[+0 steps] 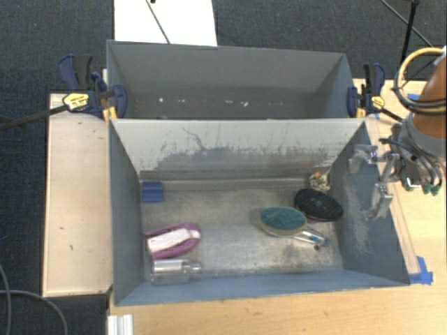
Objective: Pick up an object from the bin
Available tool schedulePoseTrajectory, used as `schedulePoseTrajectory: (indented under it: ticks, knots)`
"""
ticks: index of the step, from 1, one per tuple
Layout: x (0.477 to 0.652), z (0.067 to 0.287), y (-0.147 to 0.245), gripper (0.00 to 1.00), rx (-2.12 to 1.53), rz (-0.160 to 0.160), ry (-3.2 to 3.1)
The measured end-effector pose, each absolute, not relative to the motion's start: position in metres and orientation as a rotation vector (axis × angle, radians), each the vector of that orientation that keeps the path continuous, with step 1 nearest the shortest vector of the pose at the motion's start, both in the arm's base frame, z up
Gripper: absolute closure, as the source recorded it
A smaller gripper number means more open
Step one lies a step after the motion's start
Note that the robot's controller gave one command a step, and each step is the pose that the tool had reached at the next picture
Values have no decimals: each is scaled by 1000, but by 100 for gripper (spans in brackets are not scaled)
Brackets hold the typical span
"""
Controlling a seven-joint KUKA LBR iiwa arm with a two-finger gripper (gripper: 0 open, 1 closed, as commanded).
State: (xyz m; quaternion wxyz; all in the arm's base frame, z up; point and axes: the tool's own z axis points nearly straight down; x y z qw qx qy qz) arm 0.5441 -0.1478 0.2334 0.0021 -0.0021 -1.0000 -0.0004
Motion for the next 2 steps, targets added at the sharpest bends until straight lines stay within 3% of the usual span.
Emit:
schedulePoseTrajectory:
  ticks: [1,2]
  knots:
    - [564,97,-125,0,-81,-4,-3137]
    - [566,104,-129,100,-74,6,-3147]
